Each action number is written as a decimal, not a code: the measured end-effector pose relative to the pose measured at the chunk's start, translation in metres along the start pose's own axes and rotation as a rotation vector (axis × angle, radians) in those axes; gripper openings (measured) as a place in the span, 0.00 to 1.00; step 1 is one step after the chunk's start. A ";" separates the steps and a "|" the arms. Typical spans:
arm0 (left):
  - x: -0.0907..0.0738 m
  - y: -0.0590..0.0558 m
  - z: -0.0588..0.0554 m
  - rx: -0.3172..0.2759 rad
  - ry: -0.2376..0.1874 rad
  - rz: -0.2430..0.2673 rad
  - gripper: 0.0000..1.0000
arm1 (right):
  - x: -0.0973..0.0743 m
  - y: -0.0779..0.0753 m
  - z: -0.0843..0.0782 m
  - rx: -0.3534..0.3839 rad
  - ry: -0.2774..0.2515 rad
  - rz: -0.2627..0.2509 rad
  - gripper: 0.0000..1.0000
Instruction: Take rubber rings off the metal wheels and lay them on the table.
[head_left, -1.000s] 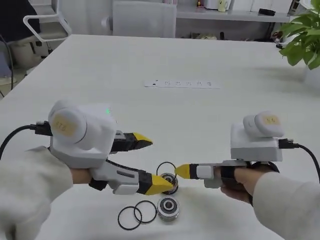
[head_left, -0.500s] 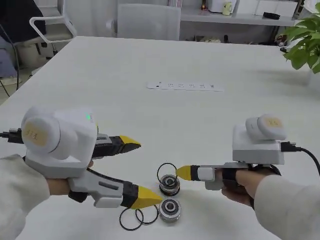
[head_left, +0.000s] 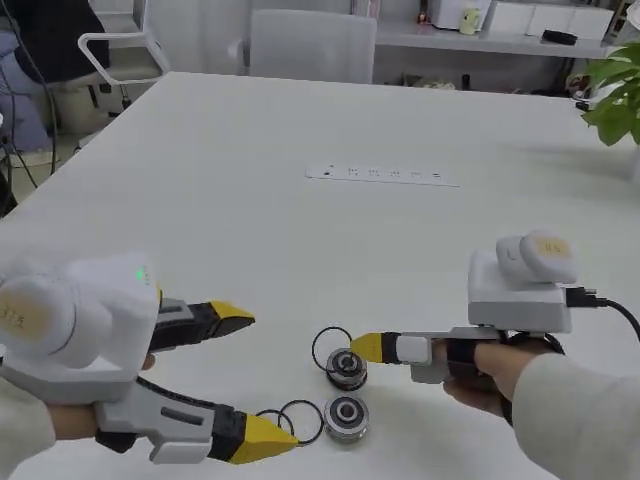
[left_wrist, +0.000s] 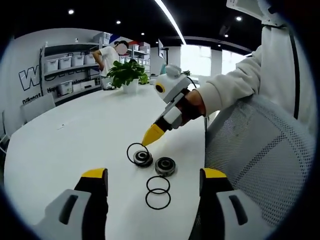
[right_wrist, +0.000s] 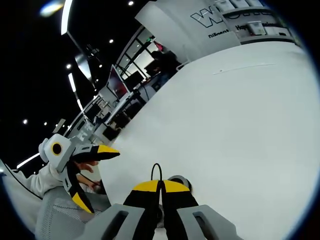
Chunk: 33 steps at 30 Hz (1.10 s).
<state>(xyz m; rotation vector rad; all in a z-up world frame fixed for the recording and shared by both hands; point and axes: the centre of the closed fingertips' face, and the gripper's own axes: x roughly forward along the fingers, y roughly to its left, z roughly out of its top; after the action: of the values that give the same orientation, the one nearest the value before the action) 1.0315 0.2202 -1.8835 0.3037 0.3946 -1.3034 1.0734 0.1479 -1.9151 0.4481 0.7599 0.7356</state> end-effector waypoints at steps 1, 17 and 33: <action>-0.001 0.001 -0.001 -0.003 -0.005 0.006 0.74 | 0.000 0.000 0.000 0.001 0.001 0.002 0.00; 0.001 -0.005 -0.028 -0.080 0.034 -0.008 0.90 | 0.001 0.011 0.000 -0.002 0.002 0.032 0.00; 0.003 -0.012 -0.042 -0.075 0.093 -0.042 0.99 | 0.003 0.024 -0.004 -0.013 0.019 0.064 0.00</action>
<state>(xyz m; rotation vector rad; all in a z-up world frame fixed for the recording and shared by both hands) 1.0157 0.2326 -1.9229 0.2949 0.5297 -1.3156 1.0621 0.1664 -1.9046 0.4562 0.7606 0.8050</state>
